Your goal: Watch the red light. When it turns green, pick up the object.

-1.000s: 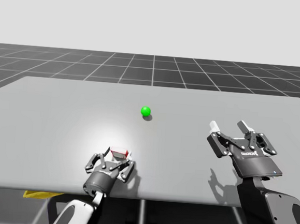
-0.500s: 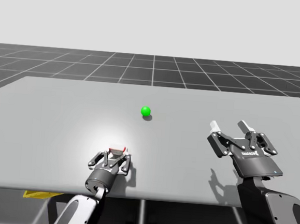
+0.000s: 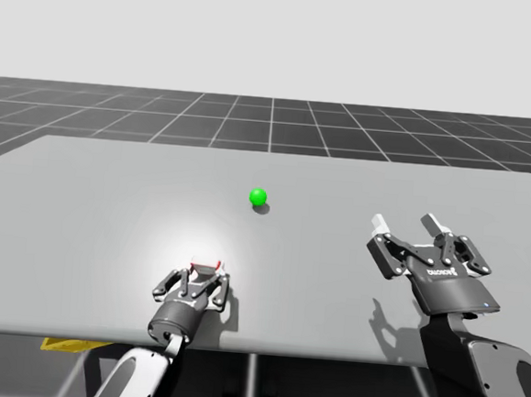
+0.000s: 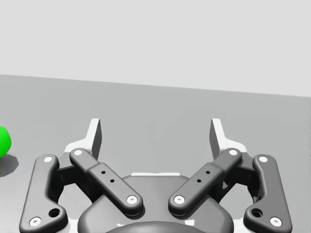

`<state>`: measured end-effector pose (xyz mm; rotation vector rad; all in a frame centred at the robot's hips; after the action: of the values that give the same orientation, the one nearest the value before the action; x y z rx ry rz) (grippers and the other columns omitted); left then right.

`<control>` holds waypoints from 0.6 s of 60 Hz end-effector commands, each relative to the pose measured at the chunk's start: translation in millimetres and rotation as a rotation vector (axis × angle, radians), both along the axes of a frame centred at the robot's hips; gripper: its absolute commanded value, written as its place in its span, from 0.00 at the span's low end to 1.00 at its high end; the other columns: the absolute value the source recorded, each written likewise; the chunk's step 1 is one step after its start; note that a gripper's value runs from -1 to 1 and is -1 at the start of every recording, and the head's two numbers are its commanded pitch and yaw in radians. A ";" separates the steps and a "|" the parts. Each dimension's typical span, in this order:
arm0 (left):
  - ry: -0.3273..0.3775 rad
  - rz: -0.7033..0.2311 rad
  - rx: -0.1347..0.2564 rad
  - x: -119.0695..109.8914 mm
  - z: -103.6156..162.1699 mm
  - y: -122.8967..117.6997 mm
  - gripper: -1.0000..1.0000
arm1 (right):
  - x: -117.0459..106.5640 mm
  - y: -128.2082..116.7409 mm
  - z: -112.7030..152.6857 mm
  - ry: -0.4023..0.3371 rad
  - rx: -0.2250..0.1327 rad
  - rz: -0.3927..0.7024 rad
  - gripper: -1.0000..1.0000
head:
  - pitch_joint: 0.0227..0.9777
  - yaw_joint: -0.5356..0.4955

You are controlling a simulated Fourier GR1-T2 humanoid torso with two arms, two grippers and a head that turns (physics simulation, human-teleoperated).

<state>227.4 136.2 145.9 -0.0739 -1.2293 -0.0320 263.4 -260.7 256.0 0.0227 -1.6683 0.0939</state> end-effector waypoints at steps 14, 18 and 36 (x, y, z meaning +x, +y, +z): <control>-0.036 -0.107 -0.022 -0.8 19.2 -5.6 1.00 | 0.8 -2.4 -1.1 0.000 -0.009 -0.004 0.00 | 0.42 0.76; -0.057 -0.103 -0.021 2.7 29.8 -3.1 1.00 | 1.1 -2.6 -1.2 0.000 -0.011 -0.004 0.00 | 0.42 0.76; -0.214 -0.087 0.014 25.9 97.5 9.0 0.99 | 2.2 -2.8 -1.1 0.000 -0.012 -0.006 0.00 | 0.42 0.76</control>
<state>239.8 153.0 206.4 -0.0352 -1.3564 -0.0218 265.2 -263.2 254.8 0.0102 -1.6674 0.0991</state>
